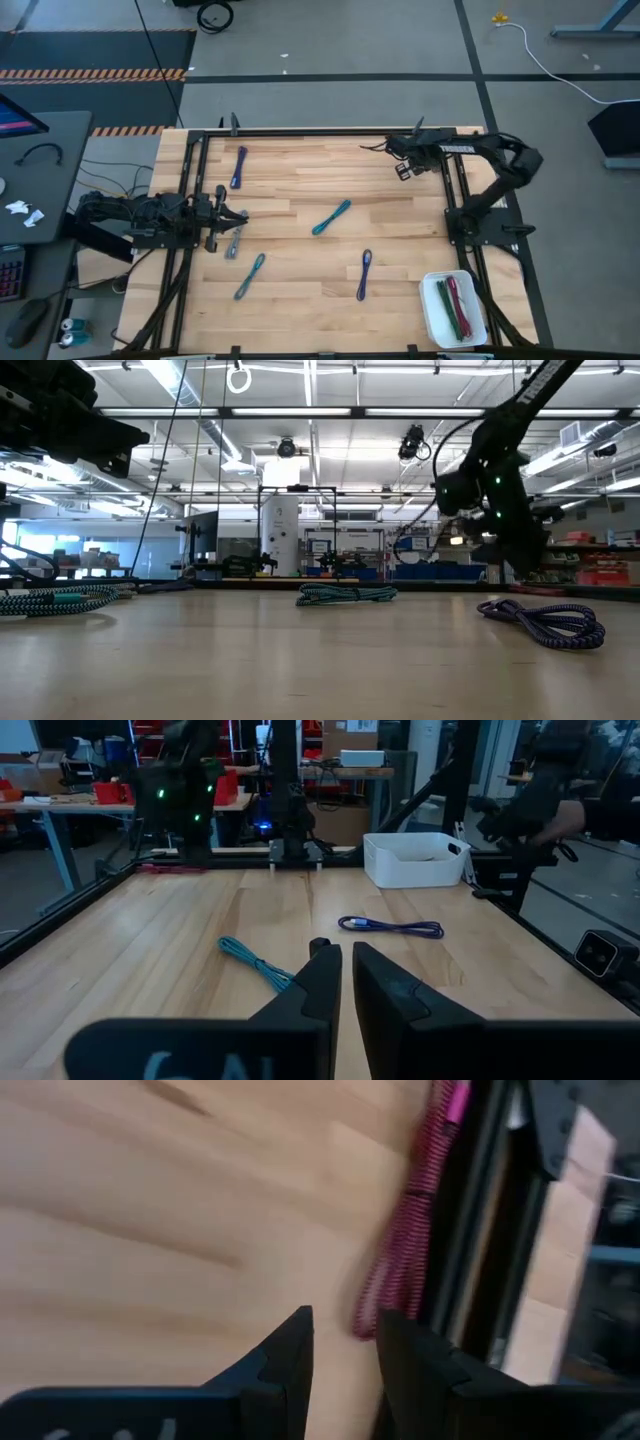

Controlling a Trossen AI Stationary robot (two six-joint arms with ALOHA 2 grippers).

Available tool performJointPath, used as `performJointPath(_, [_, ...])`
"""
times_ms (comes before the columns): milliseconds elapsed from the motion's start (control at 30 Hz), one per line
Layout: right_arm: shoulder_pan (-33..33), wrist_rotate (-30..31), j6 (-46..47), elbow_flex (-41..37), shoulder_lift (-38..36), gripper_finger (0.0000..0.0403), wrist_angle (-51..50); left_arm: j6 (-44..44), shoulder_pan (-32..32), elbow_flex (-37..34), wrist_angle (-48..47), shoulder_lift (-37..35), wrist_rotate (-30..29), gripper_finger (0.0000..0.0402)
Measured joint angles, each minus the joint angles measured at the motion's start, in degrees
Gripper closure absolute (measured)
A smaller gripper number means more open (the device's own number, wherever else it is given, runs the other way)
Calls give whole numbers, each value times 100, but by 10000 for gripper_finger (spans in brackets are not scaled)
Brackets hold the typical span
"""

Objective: Pick and place USB-C Cables
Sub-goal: Put the pink charger cable into the white bin

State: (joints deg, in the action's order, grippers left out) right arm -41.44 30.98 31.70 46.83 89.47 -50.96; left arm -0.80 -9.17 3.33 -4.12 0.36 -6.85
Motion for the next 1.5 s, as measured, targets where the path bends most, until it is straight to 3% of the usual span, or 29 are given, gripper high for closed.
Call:
performJointPath(167, [-131, 536, 51, 0, 663, 287, -258, -2, 1, 1, 0, 0, 0, 370])
performJointPath(433, [-355, 781, -9, 64, 1291, 291, -152, -2, 1, 2, 2, 0, 2, 365])
performJointPath(567, [-392, 804, -183, 81, 1232, 315, -151, -2, -1, 1, 2, 0, 2, 363])
performJointPath(767, [-441, 804, -438, 59, 1190, 395, -184, 0, -1, 2, 4, 0, 2, 369])
performJointPath(1133, [-121, -37, -1007, 119, 1114, 400, -211, 0, -1, 2, 4, 0, 2, 364])
performJointPath(1333, [175, -24, -897, 518, 822, 401, -444, -2, -2, 0, 4, 0, 1, 367])
performJointPath(1500, [6, 184, -769, 623, 792, 388, -632, -2, -2, 1, 4, 0, 1, 371])
